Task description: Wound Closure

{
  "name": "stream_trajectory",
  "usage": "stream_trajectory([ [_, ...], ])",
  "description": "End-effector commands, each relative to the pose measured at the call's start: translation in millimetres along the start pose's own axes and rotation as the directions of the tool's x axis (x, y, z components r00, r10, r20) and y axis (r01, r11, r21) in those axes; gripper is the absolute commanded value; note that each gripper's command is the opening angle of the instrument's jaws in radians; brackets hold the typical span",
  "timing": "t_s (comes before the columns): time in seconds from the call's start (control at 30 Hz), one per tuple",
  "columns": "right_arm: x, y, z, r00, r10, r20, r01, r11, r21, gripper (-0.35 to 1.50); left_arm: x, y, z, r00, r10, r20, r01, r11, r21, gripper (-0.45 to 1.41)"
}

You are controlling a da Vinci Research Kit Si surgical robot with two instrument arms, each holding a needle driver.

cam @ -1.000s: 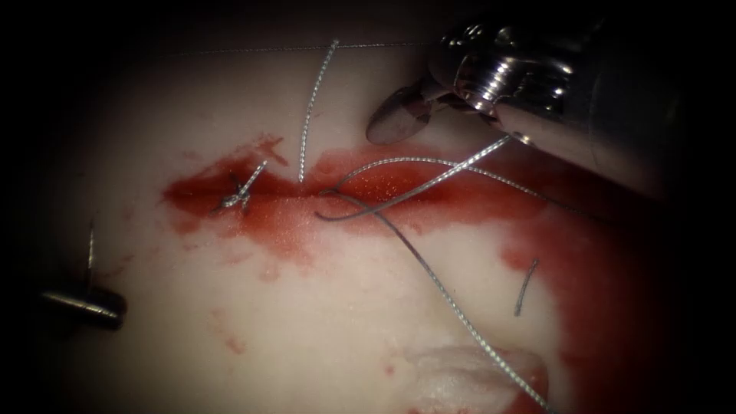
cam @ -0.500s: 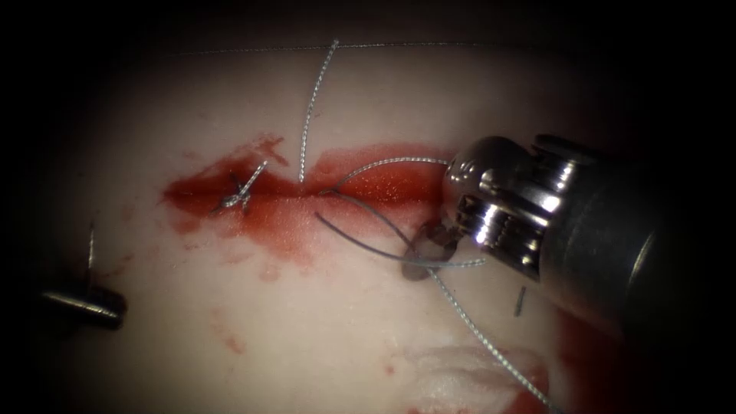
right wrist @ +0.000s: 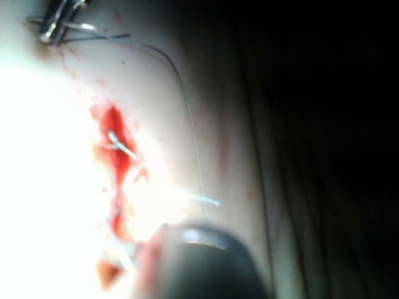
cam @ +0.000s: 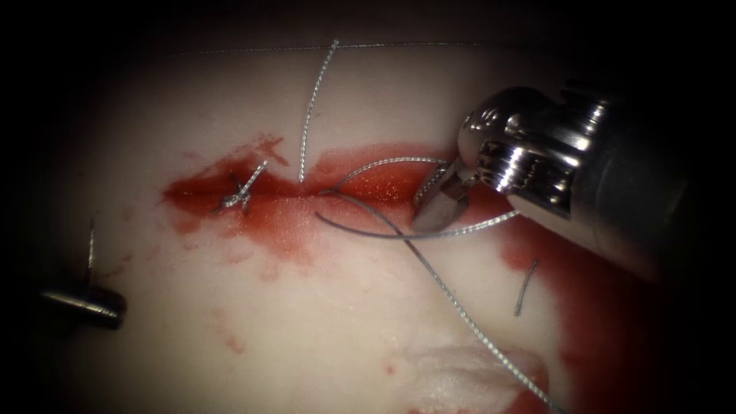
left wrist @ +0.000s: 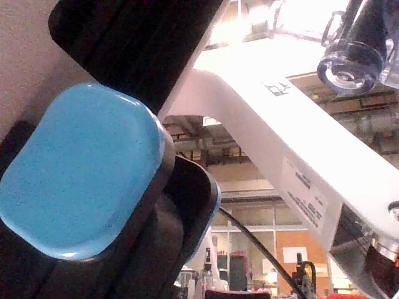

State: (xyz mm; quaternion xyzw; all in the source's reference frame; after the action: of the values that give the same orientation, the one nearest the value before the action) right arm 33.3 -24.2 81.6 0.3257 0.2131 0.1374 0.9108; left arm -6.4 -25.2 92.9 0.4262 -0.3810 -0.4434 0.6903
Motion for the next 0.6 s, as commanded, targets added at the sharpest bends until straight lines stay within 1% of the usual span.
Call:
stream_trajectory([
  [0.03, 0.9, 1.7, -0.5, 0.999, -0.048, -0.002, 0.048, 0.999, -0.007, 0.61, -1.2, -0.1, 0.1, 1.0, 0.005, 0.005, -0.005, 1.0, 0.0, -0.45],
  [0.1, 0.8, 2.3, -0.8, 0.992, -0.125, -0.018, 0.124, 0.992, -0.04, 0.61, -1.3, -0.1, 0.1, 1.0, 0.005, 0.003, -0.005, 1.0, -0.002, -0.45],
  [0.17, 1.1, 2.8, -0.7, 0.982, -0.185, -0.042, 0.18, 0.979, -0.097, 0.63, -1.3, -0.1, 0.1, 1.0, 0.005, 0.003, -0.005, 1.0, -0.002, -0.45],
  [0.23, 1.5, 3.1, -0.4, 0.975, -0.216, -0.05, 0.208, 0.969, -0.137, 0.59, -1.3, -0.1, 0.2, 1.0, 0.005, 0.003, -0.005, 1.0, -0.002, -0.45],
  [0.3, 1.9, 3.4, 0.3, 0.964, -0.264, -0.042, 0.254, 0.953, -0.167, 0.56, -1.3, -0.1, 0.2, 1.0, 0.005, 0.003, -0.005, 1.0, -0.002, -0.45],
  [0.37, 2.2, 3.5, 1.2, 0.952, -0.305, -0.03, 0.294, 0.935, -0.196, 0.69, -1.3, -0.1, 0.2, 1.0, 0.005, 0.003, -0.005, 1.0, -0.002, -0.45],
  [0.43, 2.3, 3.5, 2.0, 0.943, -0.332, -0.02, 0.32, 0.922, -0.217, 0.69, -1.3, -0.1, 0.2, 1.0, 0.005, 0.003, -0.005, 1.0, -0.002, -0.45],
  [0.47, 2.4, 3.4, 2.8, 0.931, -0.365, -0.006, 0.353, 0.904, -0.241, 0.63, -1.3, -0.1, 0.2, 1.0, 0.005, 0.003, -0.005, 1.0, -0.002, -0.45],
  [0.5, 2.4, 3.4, 3.1, 0.927, -0.376, -0.001, 0.364, 0.897, -0.252, 0.59, -1.3, -0.1, 0.2, 1.0, 0.005, 0.003, -0.005, 1.0, -0.002, -0.45],
  [0.53, 2.5, 3.5, 4.0, 0.918, -0.397, 0.013, 0.385, 0.881, -0.275, 0.63, -1.3, -0.1, 0.2, 1.0, 0.005, 0.004, -0.005, 1.0, -0.003, -0.45],
  [0.57, 2.6, 3.5, 4.3, 0.916, -0.401, 0.017, 0.389, 0.877, -0.282, 0.76, -1.3, -0.1, 0.2, 1.0, 0.005, 0.004, -0.005, 1.0, -0.003, -0.45],
  [0.6, 2.6, 3.5, 4.8, 0.917, -0.399, 0.02, 0.387, 0.875, -0.291, 0.94, -1.3, -0.1, 0.2, 1.0, 0.005, 0.004, -0.005, 1.0, -0.003, -0.45],
])
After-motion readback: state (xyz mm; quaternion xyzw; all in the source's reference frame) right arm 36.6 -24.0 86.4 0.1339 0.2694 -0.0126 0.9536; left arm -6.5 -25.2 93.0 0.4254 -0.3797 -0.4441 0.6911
